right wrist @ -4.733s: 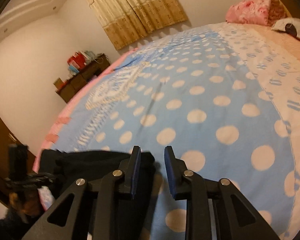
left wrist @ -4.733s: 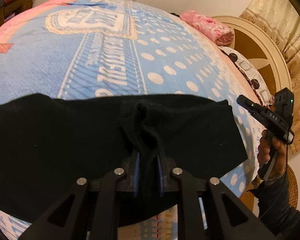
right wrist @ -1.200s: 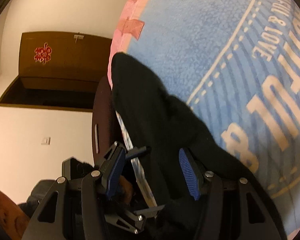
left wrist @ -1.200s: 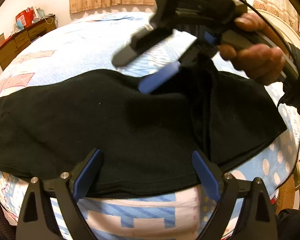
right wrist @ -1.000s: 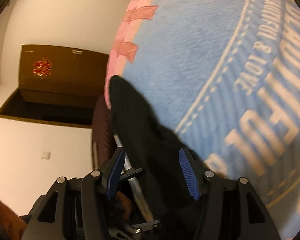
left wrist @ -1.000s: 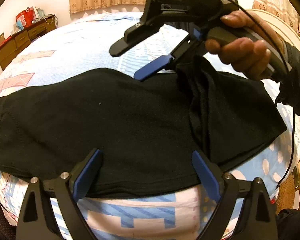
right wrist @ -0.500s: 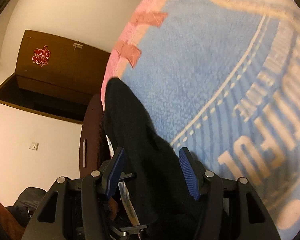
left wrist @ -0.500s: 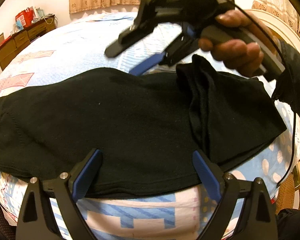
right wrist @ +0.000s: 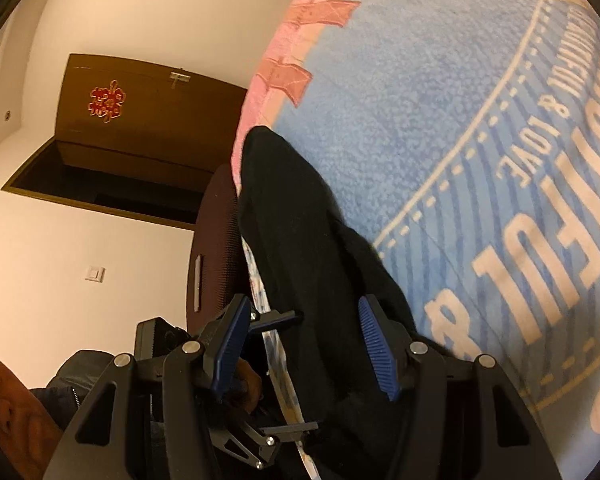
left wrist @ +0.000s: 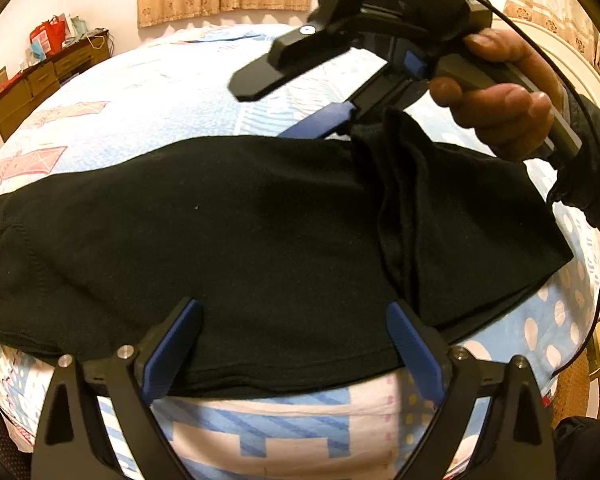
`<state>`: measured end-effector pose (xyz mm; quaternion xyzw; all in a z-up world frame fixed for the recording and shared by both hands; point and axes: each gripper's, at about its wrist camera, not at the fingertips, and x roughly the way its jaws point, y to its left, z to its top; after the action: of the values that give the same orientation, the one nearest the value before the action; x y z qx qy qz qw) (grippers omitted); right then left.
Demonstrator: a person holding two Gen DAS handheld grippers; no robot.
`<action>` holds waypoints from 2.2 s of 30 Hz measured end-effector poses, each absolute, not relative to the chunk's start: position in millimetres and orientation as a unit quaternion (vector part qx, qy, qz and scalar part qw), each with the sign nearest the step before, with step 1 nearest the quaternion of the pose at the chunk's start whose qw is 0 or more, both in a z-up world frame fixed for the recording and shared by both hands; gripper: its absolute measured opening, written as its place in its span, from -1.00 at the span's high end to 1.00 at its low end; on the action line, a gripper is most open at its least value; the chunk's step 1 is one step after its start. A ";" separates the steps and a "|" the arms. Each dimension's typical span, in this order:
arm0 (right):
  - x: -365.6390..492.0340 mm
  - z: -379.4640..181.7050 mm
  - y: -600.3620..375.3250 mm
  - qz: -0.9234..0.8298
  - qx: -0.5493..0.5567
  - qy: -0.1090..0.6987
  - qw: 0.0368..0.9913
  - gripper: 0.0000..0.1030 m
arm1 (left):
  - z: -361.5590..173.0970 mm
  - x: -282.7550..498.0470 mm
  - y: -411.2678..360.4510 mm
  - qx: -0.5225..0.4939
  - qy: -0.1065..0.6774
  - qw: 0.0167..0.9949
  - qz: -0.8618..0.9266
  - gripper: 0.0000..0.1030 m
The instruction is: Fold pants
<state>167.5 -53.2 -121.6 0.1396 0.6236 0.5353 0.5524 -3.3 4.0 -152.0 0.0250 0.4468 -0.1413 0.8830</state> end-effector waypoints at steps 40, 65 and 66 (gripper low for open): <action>209.5 -157.9 -22.1 0.431 0.220 0.611 0.627 0.87 | -158.3 -5.3 -8.4 0.036 0.441 0.887 -0.133 -0.92; 70.7 -70.3 -83.1 0.414 0.098 0.489 0.762 -0.32 | -94.6 4.5 159.2 -0.047 0.433 0.897 0.074 -0.92; 63.0 -72.5 -85.0 0.413 0.096 0.486 0.764 -0.32 | -95.8 9.1 167.2 -0.053 0.438 0.895 0.067 -0.92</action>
<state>63.0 -85.0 -72.5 0.0965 0.4859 0.4126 0.7644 9.1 167.2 -95.8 -0.0525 0.4381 0.0667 0.8949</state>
